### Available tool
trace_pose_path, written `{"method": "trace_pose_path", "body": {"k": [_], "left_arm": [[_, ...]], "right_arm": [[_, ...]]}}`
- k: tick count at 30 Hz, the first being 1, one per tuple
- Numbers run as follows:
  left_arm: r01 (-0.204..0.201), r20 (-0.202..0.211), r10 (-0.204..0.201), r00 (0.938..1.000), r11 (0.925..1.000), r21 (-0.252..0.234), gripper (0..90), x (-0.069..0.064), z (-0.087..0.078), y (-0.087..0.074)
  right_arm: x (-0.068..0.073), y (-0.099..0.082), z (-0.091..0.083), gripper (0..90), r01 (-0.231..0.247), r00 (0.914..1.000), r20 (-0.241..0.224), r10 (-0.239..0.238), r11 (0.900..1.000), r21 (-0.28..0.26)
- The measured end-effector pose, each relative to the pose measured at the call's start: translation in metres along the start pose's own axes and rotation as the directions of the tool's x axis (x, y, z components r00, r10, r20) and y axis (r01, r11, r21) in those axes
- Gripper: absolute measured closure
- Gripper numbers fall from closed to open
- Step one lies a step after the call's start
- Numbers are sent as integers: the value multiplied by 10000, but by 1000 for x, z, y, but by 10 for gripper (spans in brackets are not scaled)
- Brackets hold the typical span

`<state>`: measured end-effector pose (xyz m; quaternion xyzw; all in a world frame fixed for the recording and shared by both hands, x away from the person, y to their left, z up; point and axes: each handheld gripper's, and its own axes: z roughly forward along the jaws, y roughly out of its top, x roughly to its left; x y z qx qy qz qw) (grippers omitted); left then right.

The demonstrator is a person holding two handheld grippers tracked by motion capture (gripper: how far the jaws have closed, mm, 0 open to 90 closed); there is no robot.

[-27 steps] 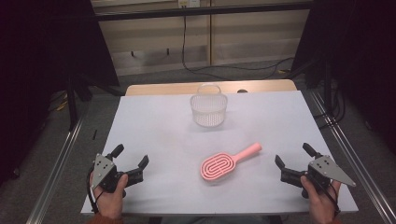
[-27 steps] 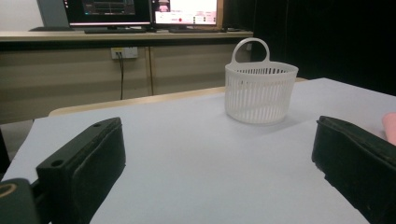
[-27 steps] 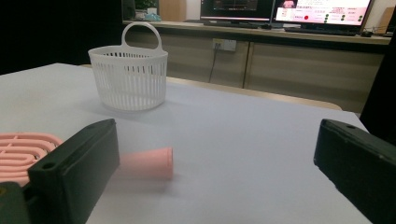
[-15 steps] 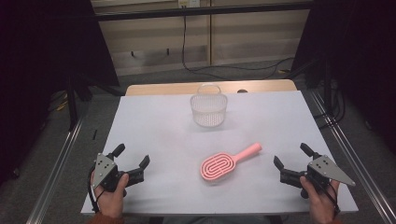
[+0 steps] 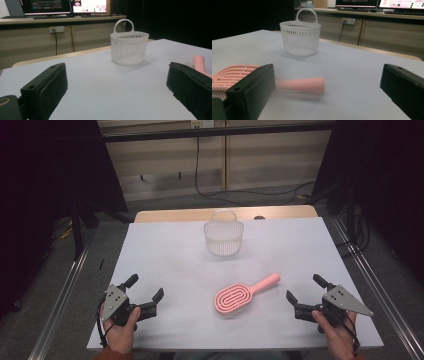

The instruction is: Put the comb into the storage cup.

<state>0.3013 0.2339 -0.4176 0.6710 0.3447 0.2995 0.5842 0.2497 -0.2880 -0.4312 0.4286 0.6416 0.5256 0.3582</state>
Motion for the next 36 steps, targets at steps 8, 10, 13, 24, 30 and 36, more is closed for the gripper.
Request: {"method": "trace_pose_path", "body": {"k": [8,10,13,24,30,36], "left_arm": [[-47,120,48,9999,10000,-62,34,-1,1,1],[-48,127,49,9999,10000,-31,34,-1,1,0],[-62,152,62,9999,10000,3,34,-1,2,0],[-278,318,279,9991,9996,-35,32,-2,3,0],[-227,188,226,9996,9997,76,32,-1,2,-1],[-290,244,288,9993,9996,74,32,-3,2,0]], "right_arm": [[5,4,10,0,183,9996,-206,-182,9998,52],[8,5,16,23,56,9999,-141,-54,9998,174],[10,5,19,17,-47,9995,-305,55,9996,277],[14,12,32,17,144,9971,-746,-128,9997,206],[21,17,44,28,313,9953,-920,-308,9995,38],[25,19,56,49,411,9936,-1061,-399,9991,88]]}}
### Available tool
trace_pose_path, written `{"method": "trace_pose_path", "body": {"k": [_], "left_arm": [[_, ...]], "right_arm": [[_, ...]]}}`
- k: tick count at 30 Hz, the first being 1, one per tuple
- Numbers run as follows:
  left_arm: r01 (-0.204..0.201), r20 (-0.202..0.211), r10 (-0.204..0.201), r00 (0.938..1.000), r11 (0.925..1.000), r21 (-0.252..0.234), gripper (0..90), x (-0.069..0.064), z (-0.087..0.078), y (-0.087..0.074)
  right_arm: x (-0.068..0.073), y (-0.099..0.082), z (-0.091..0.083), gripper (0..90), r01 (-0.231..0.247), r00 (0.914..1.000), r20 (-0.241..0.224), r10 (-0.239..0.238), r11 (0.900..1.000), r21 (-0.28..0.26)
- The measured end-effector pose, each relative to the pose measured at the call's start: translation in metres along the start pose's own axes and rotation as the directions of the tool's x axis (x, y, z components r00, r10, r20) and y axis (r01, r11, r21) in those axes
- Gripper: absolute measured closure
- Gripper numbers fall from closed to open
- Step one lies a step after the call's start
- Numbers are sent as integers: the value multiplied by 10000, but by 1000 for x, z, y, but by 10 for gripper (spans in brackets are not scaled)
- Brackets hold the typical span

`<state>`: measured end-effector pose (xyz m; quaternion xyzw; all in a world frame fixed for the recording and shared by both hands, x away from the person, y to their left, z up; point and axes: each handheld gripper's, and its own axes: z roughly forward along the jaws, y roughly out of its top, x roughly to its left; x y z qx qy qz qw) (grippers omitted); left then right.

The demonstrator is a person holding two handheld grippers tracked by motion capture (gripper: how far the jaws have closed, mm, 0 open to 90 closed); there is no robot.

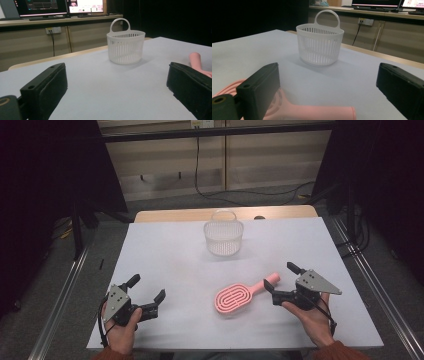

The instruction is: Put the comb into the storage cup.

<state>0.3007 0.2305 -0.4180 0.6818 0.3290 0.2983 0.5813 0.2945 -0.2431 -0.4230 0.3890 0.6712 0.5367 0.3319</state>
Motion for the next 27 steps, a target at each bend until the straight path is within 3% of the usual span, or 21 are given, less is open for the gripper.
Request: {"method": "trace_pose_path", "body": {"k": [10,14,19,27], "left_arm": [[-194,56,193,9998,9998,101,32,-2,2,-1],[-182,73,181,9998,9998,92,33,-1,2,-1],[-142,34,142,9999,9999,75,32,0,1,-1],[-142,40,142,9999,9999,74,32,0,1,-1]], "right_arm": [[-4,9,8,113,-252,9996,-101,250,9995,-186],[-5,8,11,130,-296,9994,-164,295,9996,-15],[-7,7,10,257,-347,9985,-430,346,9994,-9],[-9,6,9,389,-497,9974,-515,498,9988,17]]}}
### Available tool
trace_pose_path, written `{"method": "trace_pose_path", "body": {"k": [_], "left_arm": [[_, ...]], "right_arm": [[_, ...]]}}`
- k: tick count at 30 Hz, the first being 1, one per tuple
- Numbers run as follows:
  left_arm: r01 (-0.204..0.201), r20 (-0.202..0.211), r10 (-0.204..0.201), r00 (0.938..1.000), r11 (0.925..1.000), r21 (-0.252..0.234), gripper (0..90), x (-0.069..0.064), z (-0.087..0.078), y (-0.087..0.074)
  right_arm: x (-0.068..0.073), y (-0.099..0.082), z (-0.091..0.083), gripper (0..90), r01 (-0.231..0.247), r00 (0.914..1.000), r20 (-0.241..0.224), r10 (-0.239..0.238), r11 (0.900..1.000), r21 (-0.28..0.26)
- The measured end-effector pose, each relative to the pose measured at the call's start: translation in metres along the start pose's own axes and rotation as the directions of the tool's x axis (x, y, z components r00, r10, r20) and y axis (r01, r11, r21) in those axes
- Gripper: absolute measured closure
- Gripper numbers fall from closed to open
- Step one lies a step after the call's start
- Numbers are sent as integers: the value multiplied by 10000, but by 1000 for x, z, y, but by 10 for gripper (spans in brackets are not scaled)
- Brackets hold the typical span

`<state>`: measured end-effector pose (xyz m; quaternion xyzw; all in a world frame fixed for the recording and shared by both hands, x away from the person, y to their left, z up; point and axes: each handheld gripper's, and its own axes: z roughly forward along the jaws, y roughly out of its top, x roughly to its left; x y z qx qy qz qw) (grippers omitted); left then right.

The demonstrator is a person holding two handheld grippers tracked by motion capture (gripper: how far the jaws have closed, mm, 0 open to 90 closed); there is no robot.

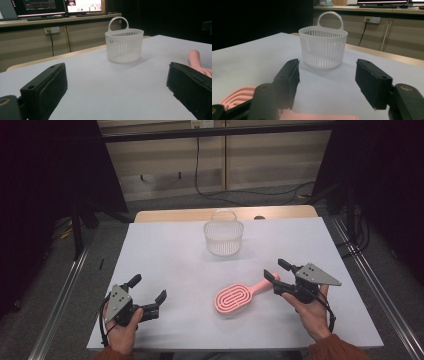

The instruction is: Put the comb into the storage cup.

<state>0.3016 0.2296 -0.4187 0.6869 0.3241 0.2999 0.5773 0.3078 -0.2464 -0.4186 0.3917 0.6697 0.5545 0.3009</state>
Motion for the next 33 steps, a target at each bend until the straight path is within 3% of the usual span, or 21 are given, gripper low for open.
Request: {"method": "trace_pose_path", "body": {"k": [3,8,12,13,18,22,28,30,31,33], "left_arm": [[-7,2,7,10000,10000,11,33,0,0,0],[30,19,-30,10000,10000,46,32,0,1,0],[79,16,-80,10000,10000,25,32,0,0,0],[77,17,-77,10000,10000,25,32,0,0,0],[207,-24,-207,9998,9997,129,33,1,1,-2],[151,5,-151,9999,9998,92,33,1,1,-1],[148,5,-148,9999,9999,86,33,1,1,-1],[183,-14,-183,9998,9998,101,33,1,1,-1],[190,-20,-190,9998,9998,104,33,1,0,-2],[201,-58,-201,9998,9997,101,33,1,0,-2]], "right_arm": [[-1,0,0,430,-150,9998,-108,150,9999,30],[-3,0,0,613,-236,9992,-315,237,9997,22],[-3,0,0,696,-244,9988,-434,246,9997,59],[-3,0,1,767,-246,9985,-487,248,9997,50],[-4,0,0,877,-254,9985,-477,257,9997,60],[-5,0,-1,900,-234,9984,-510,237,9997,68],[-5,5,0,900,107,9972,-743,-60,9980,624],[-5,7,1,900,204,9961,-873,-122,9954,934],[-6,11,4,900,171,9959,-908,-41,9897,1424],[-7,13,5,900,204,9959,-898,-73,9891,1459]]}}
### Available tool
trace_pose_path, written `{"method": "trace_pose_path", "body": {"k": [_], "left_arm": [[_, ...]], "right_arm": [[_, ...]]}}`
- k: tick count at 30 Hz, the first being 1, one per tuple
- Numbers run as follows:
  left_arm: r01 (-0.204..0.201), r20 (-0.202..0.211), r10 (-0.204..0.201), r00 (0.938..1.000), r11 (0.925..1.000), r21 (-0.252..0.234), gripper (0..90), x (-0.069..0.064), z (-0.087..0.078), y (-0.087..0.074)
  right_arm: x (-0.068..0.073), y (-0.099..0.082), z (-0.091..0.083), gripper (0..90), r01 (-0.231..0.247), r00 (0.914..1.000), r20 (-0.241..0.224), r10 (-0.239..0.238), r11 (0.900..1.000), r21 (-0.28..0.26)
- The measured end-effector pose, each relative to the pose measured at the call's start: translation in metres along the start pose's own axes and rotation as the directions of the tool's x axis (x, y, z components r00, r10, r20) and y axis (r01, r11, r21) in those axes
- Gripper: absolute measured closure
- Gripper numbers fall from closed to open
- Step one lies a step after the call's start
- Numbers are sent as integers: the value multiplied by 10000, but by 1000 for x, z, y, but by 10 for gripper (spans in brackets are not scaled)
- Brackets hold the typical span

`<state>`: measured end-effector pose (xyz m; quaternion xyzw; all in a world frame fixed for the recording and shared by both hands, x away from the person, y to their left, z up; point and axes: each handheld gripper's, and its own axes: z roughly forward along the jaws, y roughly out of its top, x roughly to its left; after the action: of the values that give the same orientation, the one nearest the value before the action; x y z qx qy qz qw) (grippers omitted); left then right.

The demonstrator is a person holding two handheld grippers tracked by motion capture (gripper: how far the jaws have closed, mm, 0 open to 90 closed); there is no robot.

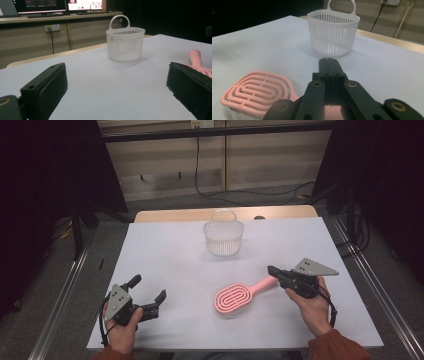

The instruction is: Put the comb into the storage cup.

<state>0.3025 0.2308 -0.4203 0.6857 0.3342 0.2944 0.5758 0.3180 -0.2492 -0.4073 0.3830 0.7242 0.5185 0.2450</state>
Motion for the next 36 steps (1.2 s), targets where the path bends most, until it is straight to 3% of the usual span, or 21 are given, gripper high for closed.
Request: {"method": "trace_pose_path", "body": {"k": [3,4,7,8,10,13,21,25,29,34,36], "left_arm": [[7,-6,-7,10000,10000,-5,33,0,0,0],[-4,-6,4,10000,10000,-4,33,0,0,0],[-9,6,9,10000,10000,-11,33,0,0,0],[-7,0,7,10000,10000,-7,33,0,0,0],[1,2,-1,10000,10000,0,33,0,0,0],[-47,25,47,10000,10000,13,33,0,0,0],[-110,39,110,9999,9999,39,33,0,1,0],[-136,31,136,9999,9999,28,33,0,0,0],[-252,65,252,9997,9996,101,33,-2,1,0],[-213,45,213,9998,9997,127,33,-1,1,-1],[-200,63,199,9998,9998,84,33,-2,1,0]], "right_arm": [[-8,9,5,900,-273,9996,39,271,9967,761],[-8,9,5,900,-273,9996,39,271,9967,761],[-15,12,12,900,-473,9989,30,474,9867,1554],[-15,12,12,900,-473,9989,30,474,9867,1554],[-19,13,17,900,-541,9985,33,546,9765,2088],[-22,15,19,900,-610,9981,21,622,9702,2345],[-34,21,32,900,-985,9945,0,1048,9345,3422],[-38,22,39,900,-885,9951,-48,990,9092,4067],[-39,24,46,900,-396,9992,74,404,8982,4378],[-42,22,53,900,-317,9990,-136,430,8843,4659],[-42,20,55,900,-264,9989,-210,420,8722,4884]]}}
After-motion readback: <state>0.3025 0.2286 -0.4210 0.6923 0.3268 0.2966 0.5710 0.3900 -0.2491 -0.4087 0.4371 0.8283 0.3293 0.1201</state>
